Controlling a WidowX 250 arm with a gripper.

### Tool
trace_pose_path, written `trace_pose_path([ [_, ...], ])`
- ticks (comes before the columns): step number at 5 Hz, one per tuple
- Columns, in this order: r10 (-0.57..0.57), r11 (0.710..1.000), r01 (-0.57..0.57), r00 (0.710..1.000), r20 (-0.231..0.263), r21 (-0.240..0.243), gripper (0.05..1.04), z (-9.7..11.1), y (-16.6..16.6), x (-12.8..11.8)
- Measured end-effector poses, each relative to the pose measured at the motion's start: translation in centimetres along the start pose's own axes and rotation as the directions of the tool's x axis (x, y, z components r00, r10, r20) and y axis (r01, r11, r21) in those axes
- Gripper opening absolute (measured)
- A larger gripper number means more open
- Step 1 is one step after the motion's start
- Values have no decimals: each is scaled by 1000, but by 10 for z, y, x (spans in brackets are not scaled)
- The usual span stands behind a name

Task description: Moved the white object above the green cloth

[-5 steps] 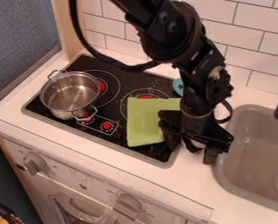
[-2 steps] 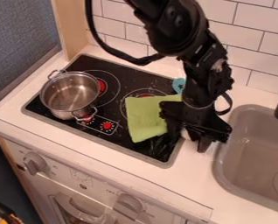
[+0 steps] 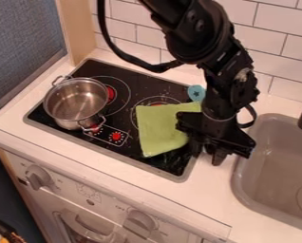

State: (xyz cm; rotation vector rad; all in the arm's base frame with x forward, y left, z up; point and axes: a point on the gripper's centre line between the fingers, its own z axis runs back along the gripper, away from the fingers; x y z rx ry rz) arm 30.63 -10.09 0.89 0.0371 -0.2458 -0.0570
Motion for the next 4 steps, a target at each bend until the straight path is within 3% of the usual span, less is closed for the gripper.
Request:
trace_pose_path([
  [1, -31, 999, 31, 999, 8, 8, 405, 4, -5, -1],
  [4, -94, 994, 99, 989, 117, -36, 404, 42, -25, 10],
])
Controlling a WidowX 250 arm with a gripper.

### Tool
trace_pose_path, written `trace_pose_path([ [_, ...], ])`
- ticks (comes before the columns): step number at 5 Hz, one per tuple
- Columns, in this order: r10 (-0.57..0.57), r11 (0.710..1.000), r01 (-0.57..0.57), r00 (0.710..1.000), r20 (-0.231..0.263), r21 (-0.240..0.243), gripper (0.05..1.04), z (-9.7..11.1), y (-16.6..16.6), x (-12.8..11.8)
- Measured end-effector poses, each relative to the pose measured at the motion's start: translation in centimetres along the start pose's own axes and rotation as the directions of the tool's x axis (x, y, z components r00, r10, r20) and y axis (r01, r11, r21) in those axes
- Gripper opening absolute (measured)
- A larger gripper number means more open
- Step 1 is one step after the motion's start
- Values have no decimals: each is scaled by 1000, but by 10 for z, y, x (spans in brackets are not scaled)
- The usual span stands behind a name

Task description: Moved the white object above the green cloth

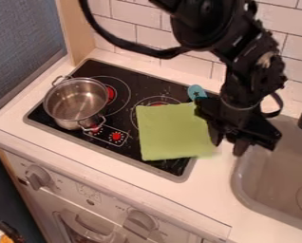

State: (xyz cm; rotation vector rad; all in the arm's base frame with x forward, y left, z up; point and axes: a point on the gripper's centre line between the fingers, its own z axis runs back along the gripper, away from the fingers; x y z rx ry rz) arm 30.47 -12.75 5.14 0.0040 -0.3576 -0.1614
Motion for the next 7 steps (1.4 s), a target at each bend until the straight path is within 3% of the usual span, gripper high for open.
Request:
trace_pose_path([
  [2, 53, 998, -56, 994, 98, 22, 404, 36, 17, 15],
  [4, 166, 980, -178, 978, 129, 90, 404, 49, 81, 21],
  [5, 167, 979, -176, 981, 95, 101, 404, 43, 105, 27],
  [6, 185, 974, -190, 981, 51, 120, 404, 27, 138, 33],
  [7, 187, 975, -188, 982, 16, 121, 404, 8, 150, 39],
])
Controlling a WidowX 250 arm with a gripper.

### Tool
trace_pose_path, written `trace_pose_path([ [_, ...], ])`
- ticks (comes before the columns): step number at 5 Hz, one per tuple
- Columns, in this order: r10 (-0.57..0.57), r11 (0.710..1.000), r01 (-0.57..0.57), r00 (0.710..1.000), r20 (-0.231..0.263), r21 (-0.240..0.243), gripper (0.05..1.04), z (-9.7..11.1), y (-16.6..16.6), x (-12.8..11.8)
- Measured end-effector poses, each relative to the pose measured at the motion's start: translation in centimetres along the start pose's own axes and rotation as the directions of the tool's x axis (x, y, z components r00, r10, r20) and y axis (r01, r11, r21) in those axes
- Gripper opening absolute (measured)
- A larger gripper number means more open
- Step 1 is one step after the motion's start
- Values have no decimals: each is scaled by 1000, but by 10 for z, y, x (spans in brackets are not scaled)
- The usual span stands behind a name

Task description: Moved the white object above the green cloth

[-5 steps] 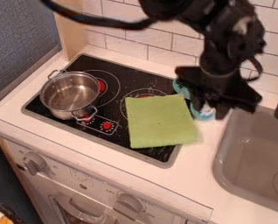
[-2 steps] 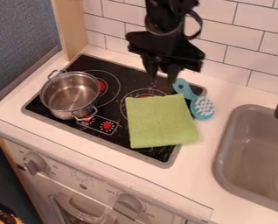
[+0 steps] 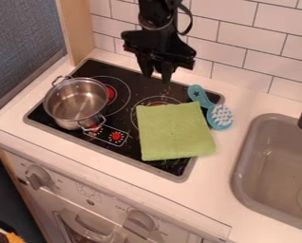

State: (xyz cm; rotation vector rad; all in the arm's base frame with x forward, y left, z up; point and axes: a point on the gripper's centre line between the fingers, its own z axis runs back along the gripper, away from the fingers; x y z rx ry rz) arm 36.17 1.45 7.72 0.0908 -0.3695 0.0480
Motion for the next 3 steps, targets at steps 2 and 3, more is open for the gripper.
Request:
trace_pose_path([
  [2, 19, 1000, -18, 996, -82, 6, 404, -42, 16, 4],
  [3, 28, 1000, -27, 992, -125, 15, 458, -58, 25, -5],
])
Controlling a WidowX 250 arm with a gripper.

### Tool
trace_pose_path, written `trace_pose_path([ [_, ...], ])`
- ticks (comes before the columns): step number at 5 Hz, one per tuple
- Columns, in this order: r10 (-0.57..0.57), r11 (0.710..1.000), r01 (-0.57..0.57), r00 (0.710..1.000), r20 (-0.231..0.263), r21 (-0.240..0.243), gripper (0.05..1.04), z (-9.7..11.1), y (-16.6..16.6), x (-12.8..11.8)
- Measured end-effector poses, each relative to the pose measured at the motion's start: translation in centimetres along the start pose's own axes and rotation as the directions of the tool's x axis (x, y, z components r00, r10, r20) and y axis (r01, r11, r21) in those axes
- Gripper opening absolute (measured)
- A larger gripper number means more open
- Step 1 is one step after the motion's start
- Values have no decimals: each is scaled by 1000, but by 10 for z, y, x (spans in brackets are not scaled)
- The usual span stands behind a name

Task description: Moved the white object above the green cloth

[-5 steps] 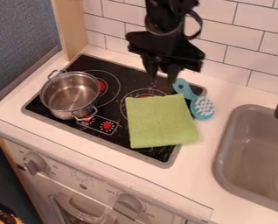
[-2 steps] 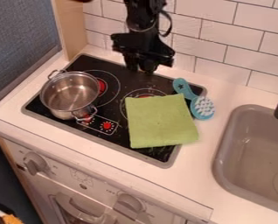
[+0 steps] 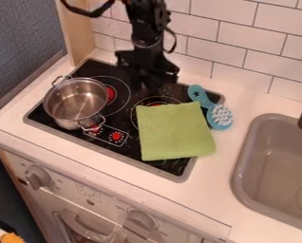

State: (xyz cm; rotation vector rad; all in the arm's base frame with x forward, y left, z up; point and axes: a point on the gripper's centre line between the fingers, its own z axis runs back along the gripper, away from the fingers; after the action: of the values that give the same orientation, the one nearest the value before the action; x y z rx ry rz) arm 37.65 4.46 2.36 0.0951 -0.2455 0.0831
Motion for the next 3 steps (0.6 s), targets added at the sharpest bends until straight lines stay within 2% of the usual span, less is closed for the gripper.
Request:
trace_pose_path([
  [1, 32, 999, -32, 999, -24, -2, 799, -6, 1, -4],
  [2, 35, 999, -35, 999, -33, -2, 999, -6, 1, -5],
  [3, 46, 999, -46, 998, -39, -3, 1003, -6, 0, -6],
])
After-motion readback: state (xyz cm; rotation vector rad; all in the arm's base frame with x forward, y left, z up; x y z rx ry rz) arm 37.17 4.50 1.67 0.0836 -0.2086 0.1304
